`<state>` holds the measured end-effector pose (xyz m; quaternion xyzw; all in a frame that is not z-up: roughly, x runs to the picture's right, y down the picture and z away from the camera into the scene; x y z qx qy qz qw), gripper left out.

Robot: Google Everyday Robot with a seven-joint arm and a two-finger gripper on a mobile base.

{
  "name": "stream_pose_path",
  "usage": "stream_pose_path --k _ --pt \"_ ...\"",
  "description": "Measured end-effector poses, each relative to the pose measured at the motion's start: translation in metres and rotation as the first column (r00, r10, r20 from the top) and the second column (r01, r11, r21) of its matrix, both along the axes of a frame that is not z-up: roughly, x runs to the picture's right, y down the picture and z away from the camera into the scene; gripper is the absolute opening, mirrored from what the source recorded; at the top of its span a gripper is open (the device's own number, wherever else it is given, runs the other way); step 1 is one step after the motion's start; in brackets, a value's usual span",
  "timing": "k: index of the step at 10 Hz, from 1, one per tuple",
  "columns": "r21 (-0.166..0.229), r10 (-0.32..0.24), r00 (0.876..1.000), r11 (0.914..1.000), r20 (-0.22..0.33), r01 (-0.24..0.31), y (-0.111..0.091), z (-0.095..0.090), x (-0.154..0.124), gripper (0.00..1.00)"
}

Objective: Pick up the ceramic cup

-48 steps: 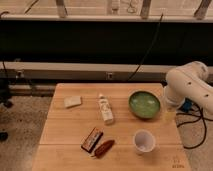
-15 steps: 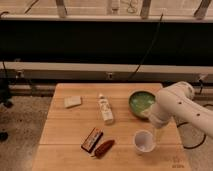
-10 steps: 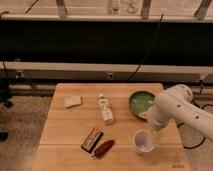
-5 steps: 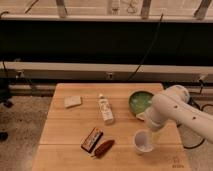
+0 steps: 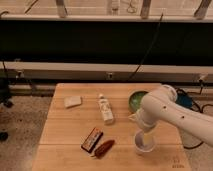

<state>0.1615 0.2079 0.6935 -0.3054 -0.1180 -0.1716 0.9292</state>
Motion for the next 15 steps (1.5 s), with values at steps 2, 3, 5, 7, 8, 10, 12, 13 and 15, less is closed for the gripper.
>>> stream_pose_path --k 2,3,5,7,8,10,12,13,15 --pt "0.011 -0.015 1.0 0.9998 0.001 0.015 0.006 0.004 0.005 0.8" --pt "0.013 -0.023 1.0 0.9996 0.002 0.023 0.008 0.006 0.006 0.8" --pt "0.01 -0.05 0.999 0.9987 0.01 0.049 0.014 0.01 0.004 0.77" --pt "-0.003 -0.077 0.997 0.9971 0.009 0.077 0.022 0.015 0.002 0.59" --pt "-0.014 -0.089 0.996 0.9959 0.005 0.089 0.027 0.017 0.002 0.46" --pt "-0.026 -0.101 0.995 0.9945 0.003 0.101 0.032 0.019 0.002 0.26" --pt "-0.035 -0.12 0.993 0.9921 -0.001 0.12 0.035 0.018 0.003 0.05" --pt "-0.036 -0.13 0.991 0.9908 -0.004 0.13 0.035 0.017 0.003 0.03" --pt "-0.028 -0.147 0.989 0.9888 -0.013 0.147 0.025 0.009 0.005 0.02"
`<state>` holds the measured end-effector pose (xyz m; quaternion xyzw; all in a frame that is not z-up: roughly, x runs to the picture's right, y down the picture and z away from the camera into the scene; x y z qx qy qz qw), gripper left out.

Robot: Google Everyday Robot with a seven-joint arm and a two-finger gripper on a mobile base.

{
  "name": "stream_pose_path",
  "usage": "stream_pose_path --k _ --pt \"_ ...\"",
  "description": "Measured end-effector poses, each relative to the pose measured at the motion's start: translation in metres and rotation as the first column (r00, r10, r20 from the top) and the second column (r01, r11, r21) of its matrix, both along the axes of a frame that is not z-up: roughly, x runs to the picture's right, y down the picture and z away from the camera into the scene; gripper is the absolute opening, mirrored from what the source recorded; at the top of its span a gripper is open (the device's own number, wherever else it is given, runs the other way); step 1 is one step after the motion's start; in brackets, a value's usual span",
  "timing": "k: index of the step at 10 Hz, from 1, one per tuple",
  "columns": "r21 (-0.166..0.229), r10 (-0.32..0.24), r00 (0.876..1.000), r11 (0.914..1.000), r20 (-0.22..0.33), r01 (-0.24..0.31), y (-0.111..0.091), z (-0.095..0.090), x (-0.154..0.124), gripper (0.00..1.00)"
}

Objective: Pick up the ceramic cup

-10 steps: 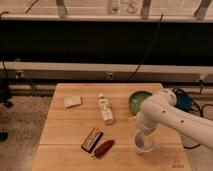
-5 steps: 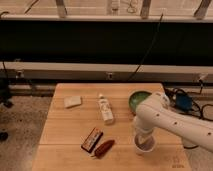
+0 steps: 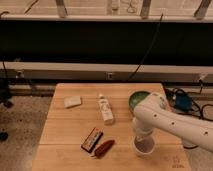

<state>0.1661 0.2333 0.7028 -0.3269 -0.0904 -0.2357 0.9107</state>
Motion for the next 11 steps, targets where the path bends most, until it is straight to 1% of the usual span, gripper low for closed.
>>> stream_pose_path --k 1,2,5,6,7,8,9,11 --pt "0.006 -0.007 1.0 1.0 0.0 0.007 -0.009 -0.006 0.0 0.02" --pt "0.014 -0.019 1.0 0.9997 -0.004 0.019 -0.027 -0.017 0.001 0.02" --pt "0.039 -0.059 0.998 0.9975 -0.011 0.06 -0.064 -0.036 0.001 0.02" --pt "0.03 -0.063 0.998 0.9975 -0.009 0.063 -0.068 -0.04 -0.001 0.02" --pt "0.011 -0.068 0.998 0.9976 -0.004 0.068 -0.071 -0.039 -0.004 0.02" --pt "0.008 -0.06 0.998 0.9982 -0.004 0.06 -0.067 -0.038 -0.004 0.02" --pt "0.014 -0.058 0.998 0.9982 -0.016 0.058 -0.058 -0.033 0.003 0.02" --pt "0.026 -0.056 0.998 0.9981 -0.006 0.056 -0.054 -0.025 -0.001 0.02"
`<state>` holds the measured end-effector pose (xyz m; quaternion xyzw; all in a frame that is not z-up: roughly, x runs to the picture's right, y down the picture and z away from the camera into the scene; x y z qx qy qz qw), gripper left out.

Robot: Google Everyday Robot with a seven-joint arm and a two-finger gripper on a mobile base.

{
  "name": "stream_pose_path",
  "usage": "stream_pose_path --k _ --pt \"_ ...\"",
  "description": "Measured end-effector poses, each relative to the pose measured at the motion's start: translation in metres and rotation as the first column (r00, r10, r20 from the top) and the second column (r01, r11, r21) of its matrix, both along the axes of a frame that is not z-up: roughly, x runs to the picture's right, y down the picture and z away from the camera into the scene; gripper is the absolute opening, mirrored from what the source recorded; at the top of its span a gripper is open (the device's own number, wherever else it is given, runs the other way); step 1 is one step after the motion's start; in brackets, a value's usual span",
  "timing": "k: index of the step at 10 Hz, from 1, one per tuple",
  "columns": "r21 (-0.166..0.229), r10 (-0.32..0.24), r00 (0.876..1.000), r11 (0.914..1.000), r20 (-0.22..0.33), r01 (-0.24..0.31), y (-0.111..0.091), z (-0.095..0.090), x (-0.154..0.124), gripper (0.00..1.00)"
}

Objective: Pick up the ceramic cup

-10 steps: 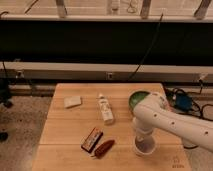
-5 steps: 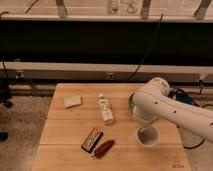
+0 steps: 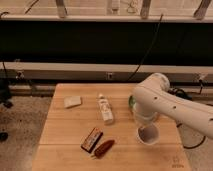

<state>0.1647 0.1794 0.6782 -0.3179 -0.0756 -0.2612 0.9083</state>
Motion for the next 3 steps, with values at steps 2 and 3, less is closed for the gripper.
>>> stream_pose_path --k 2,3 --pt "-0.002 -0.005 1.0 1.0 -0.003 0.005 -0.007 -0.006 0.002 0.02" --pt "-0.005 -0.004 1.0 1.0 -0.005 0.004 -0.012 -0.013 0.002 0.02"
